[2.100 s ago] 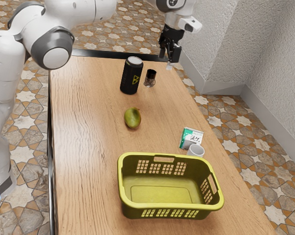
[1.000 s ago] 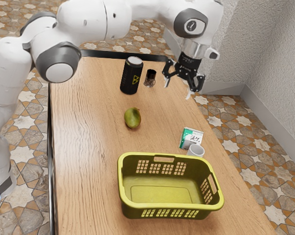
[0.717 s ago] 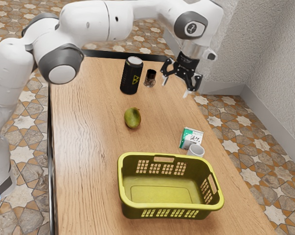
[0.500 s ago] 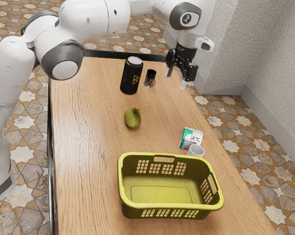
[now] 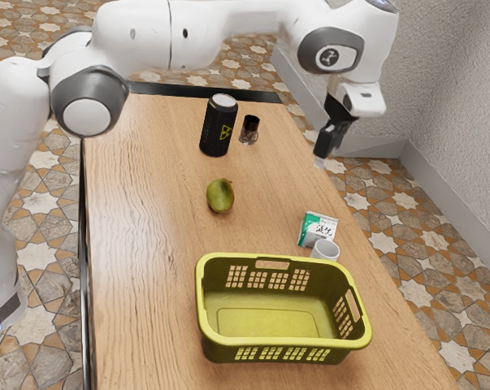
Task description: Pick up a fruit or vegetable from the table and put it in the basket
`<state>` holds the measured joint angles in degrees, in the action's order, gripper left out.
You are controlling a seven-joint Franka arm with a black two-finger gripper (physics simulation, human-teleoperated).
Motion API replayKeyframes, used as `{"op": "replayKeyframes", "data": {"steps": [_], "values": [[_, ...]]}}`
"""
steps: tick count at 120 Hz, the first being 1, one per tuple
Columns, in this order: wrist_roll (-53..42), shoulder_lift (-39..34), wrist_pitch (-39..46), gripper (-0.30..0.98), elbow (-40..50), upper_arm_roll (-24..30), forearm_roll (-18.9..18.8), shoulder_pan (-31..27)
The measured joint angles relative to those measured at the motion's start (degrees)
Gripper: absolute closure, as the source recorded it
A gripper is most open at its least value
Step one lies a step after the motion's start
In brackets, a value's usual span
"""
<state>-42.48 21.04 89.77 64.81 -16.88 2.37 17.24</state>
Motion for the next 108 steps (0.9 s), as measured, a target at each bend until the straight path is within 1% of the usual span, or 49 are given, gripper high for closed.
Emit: {"op": "replayKeyframes", "data": {"steps": [12, 20, 28, 36, 44, 50, 52, 56, 58, 60, 62, 64, 69, 72, 77, 82, 93, 100, 108], "values": [[-7.35, -1.80, -2.27, 0.00, -0.01, 1.02, -3.63, -1.06], [-11.60, -1.94, -4.03, 0.00, -0.20, 3.01, -7.98, -0.79], [-14.94, 0.24, -5.09, 0.00, -0.76, 5.26, -11.76, -0.02], [-17.93, -0.05, -6.16, 0.00, -0.61, 5.87, -15.66, 1.03], [-20.72, -1.75, -7.33, 0.00, -0.67, 6.36, -17.69, 0.92], [-22.66, -1.69, -7.77, 0.00, -0.94, 10.11, -19.20, 1.15], [-23.27, -1.64, -7.89, 0.00, -1.00, 11.88, -20.54, 1.80], [-24.11, -0.55, -8.55, 0.00, -0.74, 14.14, -25.12, 5.34], [-24.36, -0.24, -8.90, 0.00, -0.66, 14.81, -26.69, 6.33], [-24.68, -0.19, -9.19, 0.00, -0.60, 15.36, -27.50, 6.29], [-25.22, -0.18, -9.40, 0.01, -0.59, 15.82, -26.99, 5.00], [-25.93, -0.20, -9.56, 0.01, -0.60, 16.16, -25.23, 2.56], [-27.98, -0.71, -10.24, 0.01, -0.53, 16.69, -18.97, -5.52], [-29.13, -1.42, -11.15, 0.01, -0.50, 16.49, -15.91, -9.42], [-30.90, -2.30, -12.51, 0.01, -0.29, 15.85, -11.87, -13.62], [-32.69, -2.05, -13.30, 0.00, 0.10, 15.84, -8.78, -17.05], [-36.57, -1.43, -12.40, 0.00, 3.21, 15.78, -5.01, -20.74], [-38.76, -0.73, -10.50, 0.00, 7.07, 15.73, -3.79, -22.79], [-40.99, 1.04, -8.04, 0.00, 9.74, 16.06, -3.11, -23.43]]}}
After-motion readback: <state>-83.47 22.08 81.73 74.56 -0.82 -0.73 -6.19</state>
